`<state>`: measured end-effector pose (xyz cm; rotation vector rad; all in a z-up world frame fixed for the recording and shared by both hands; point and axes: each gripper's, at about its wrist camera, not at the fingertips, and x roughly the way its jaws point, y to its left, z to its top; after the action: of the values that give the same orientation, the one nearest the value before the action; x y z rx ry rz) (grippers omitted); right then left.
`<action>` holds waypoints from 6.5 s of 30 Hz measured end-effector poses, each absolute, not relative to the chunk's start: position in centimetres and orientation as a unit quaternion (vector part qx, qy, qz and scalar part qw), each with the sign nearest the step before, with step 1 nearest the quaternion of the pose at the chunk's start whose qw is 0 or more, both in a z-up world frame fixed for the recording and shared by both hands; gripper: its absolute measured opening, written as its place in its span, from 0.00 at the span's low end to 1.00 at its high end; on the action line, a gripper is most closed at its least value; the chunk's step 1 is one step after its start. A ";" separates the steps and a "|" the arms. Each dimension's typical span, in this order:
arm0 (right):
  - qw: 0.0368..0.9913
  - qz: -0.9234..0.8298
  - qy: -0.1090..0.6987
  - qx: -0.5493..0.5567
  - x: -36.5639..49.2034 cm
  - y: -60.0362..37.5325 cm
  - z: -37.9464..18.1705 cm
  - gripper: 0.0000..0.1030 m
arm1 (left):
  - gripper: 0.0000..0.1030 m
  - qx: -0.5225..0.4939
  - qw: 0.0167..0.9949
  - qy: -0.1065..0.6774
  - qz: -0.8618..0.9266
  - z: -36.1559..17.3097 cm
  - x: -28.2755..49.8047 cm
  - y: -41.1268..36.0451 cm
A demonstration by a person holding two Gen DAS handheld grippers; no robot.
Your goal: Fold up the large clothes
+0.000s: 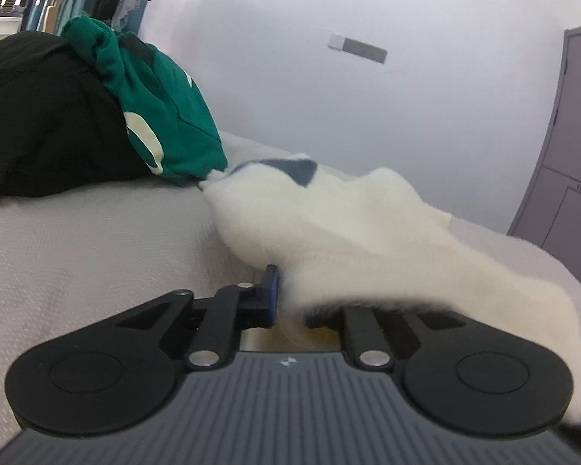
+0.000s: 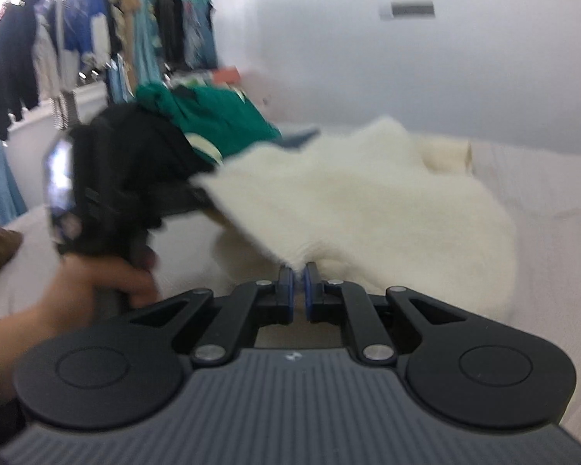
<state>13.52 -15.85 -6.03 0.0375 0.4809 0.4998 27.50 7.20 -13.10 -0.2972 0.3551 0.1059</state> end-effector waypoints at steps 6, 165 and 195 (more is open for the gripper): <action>0.954 0.201 0.222 -0.003 13.5 -16.0 -6.0 0.08 | 0.10 -0.157 0.977 0.135 0.053 -11.0 25.8 7.6; 0.973 0.127 0.178 0.076 9.3 -19.2 -5.5 0.24 | 0.65 0.070 0.967 0.216 0.113 -14.9 19.3 -1.6; 0.956 0.050 0.281 0.072 10.4 -18.5 -9.2 0.40 | 0.25 -0.069 0.980 0.146 0.116 -10.4 16.8 1.6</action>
<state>10.44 -18.48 -9.25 0.1471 0.5702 0.1017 16.83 1.57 -10.35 -0.1386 0.2939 0.2332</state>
